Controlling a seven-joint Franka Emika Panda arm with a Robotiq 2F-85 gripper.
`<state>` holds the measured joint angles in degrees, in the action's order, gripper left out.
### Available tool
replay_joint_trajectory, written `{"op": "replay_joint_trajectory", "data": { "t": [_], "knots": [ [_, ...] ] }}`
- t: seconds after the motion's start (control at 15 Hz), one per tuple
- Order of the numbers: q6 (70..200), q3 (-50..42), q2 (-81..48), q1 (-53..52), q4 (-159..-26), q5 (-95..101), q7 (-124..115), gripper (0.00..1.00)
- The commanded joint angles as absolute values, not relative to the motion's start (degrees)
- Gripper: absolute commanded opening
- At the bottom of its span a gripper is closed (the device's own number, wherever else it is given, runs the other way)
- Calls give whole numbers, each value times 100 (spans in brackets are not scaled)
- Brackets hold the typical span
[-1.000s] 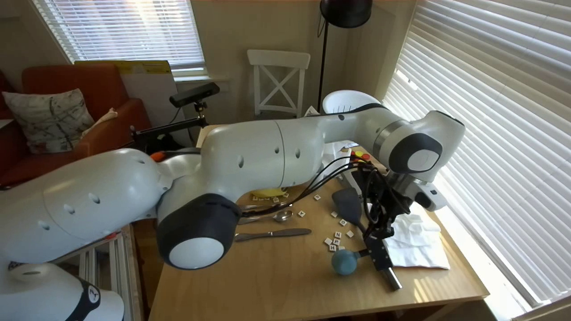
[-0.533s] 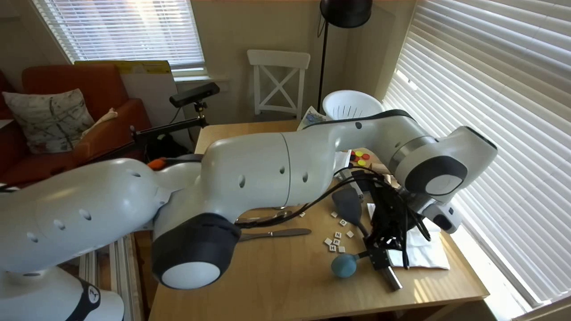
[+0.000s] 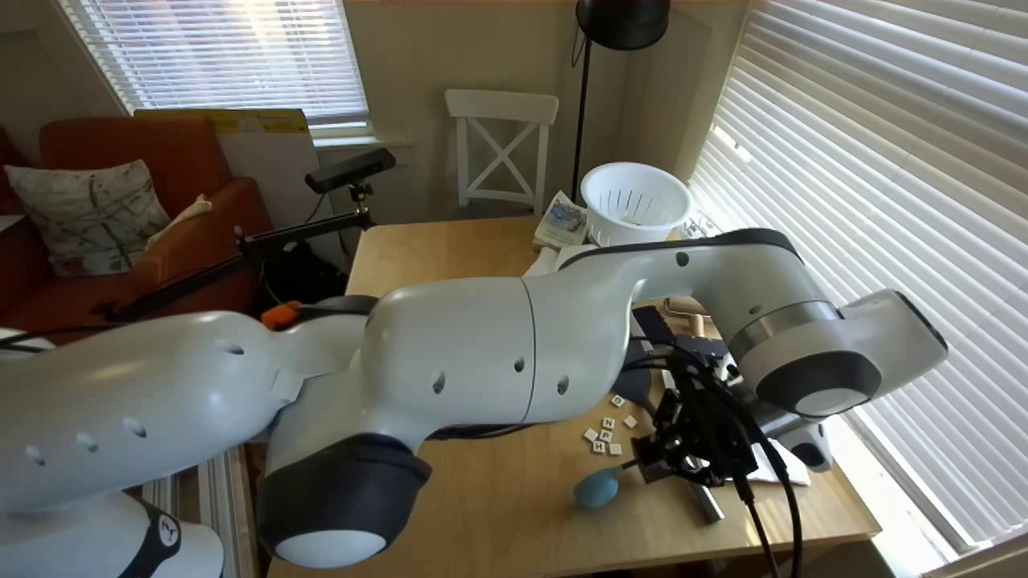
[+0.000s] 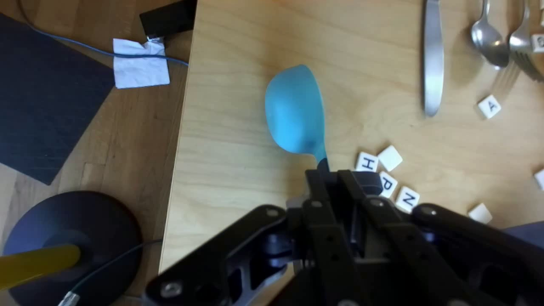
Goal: Move the blue and black object to the table
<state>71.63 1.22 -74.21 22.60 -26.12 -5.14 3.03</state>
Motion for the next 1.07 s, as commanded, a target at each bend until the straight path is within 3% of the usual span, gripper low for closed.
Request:
{"op": "replay_joint_trajectory", "data": {
  "t": [0.0, 0.53, 1.0],
  "knots": [
    [6435, 290, -7641, 2475, -2388, -728, 1095, 3],
    [4963, 375, -8149, 2818, -2390, -673, 2788, 3],
    [4743, 535, -8363, 2881, -2587, -677, 3611, 3]
  ]
}}
